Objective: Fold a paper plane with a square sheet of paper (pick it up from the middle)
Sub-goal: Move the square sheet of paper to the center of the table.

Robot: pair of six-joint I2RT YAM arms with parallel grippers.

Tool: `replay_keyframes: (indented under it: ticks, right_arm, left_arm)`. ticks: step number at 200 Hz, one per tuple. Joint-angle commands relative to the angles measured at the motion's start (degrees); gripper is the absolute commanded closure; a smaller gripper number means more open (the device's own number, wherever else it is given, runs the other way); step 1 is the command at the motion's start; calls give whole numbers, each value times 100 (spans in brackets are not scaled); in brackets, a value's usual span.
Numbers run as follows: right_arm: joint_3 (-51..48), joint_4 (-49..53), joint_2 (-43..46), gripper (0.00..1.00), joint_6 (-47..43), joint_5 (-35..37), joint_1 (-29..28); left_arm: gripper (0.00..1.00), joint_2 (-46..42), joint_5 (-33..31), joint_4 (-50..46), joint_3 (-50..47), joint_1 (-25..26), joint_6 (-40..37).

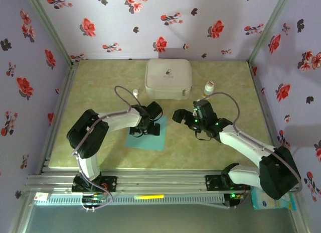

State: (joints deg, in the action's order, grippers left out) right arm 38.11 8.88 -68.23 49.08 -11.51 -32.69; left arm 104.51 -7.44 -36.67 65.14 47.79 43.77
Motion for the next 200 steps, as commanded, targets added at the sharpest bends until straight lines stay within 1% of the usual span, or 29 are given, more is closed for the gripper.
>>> replay_keyframes:
  ticks: [1, 19, 37, 51, 89, 110, 143, 167, 200]
  right_arm:
    - [60, 410, 266, 1, -63, 565, -45]
    - [-54, 425, 428, 1, 9, 735, -45]
    - [-183, 263, 574, 1, -3, 647, -44]
    - [-238, 158, 627, 1, -11, 503, -45]
    - [-236, -47, 448, 1, -47, -66, -45]
    - [-238, -67, 297, 1, 44, -195, -52]
    - [-319, -283, 160, 1, 100, -306, -71]
    - [-365, -433, 110, 1, 154, -356, -114]
    - [-352, -420, 21, 1, 161, -372, -166]
  left_arm:
    - [0, 83, 160, -56, 280, 132, 233]
    - [0, -3, 180, -103, 416, 127, 118]
    - [0, -63, 190, -221, 573, 92, -206]
    - [0, -71, 265, -290, 651, 36, -493]
    - [1, 42, 524, -394, 707, -323, -915]
    - [1, 120, 561, -482, 802, -473, -1106]
    - [2, 305, 940, -639, 930, -527, -1108]
    - [4, 403, 933, -694, 858, -534, -1049]
    - [4, 394, 836, -618, 732, -525, -910]
